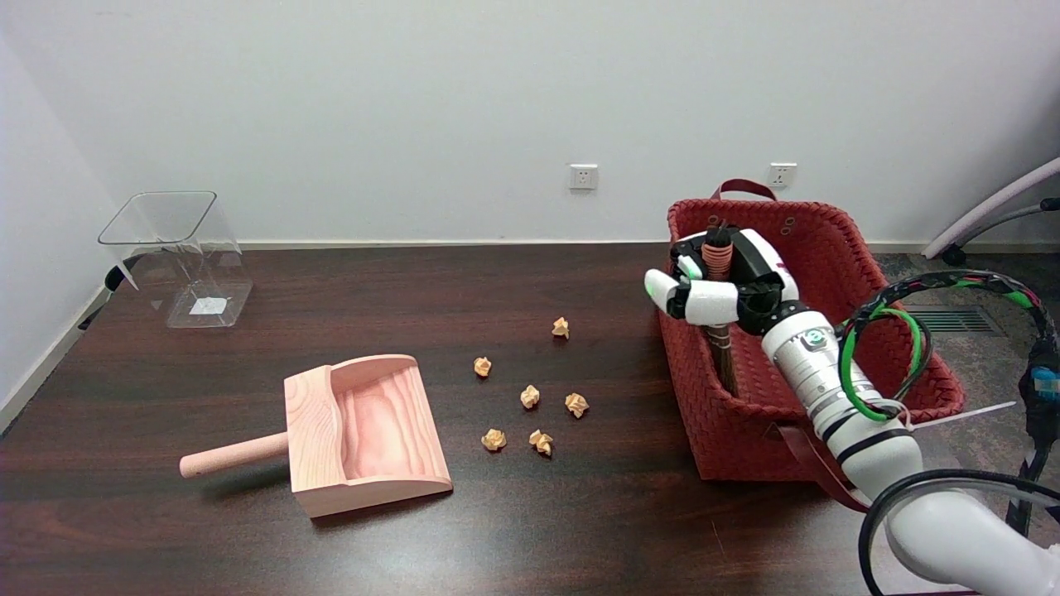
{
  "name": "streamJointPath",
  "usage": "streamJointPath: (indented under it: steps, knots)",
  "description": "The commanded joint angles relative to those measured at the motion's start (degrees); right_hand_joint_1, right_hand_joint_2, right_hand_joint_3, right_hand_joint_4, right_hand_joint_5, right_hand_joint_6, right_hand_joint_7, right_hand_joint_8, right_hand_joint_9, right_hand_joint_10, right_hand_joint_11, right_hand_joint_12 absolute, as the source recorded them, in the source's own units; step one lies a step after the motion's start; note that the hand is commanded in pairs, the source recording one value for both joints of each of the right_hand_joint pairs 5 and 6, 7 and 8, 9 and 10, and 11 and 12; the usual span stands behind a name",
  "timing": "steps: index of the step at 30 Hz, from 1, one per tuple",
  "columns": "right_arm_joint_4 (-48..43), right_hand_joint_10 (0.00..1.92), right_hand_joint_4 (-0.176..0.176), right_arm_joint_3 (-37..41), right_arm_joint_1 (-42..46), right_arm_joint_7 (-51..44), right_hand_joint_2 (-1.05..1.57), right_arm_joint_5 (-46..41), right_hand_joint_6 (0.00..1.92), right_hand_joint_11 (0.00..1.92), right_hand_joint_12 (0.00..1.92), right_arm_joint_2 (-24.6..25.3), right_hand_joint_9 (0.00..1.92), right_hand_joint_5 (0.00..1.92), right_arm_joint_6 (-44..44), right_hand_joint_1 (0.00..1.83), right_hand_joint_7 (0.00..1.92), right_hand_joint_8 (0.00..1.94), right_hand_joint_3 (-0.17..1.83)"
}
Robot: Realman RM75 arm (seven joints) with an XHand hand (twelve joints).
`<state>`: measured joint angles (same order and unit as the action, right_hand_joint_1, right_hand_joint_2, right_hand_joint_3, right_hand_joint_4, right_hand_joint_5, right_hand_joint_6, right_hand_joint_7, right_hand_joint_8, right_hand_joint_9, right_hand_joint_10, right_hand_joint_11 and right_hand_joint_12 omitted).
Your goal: Pick up the broom in the basket.
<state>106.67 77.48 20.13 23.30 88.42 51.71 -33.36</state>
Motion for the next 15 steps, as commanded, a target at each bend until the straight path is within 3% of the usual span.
streamJointPath:
  steps: [1, 15]
  knots:
    - [-0.17, 1.92, 0.0, 0.26, -1.42, -0.68, 0.81, -0.96, 1.92, 1.92, 1.92, -0.33, 1.92, 1.92, -1.46, 1.45, 1.92, 1.92, 0.83]
    - [0.45, 1.92, 0.0, 6.4, -6.57, -6.18, 1.01, -0.96, 1.92, 1.92, 1.92, -2.34, 1.92, 1.92, -0.08, 1.43, 1.92, 1.92, 0.7]
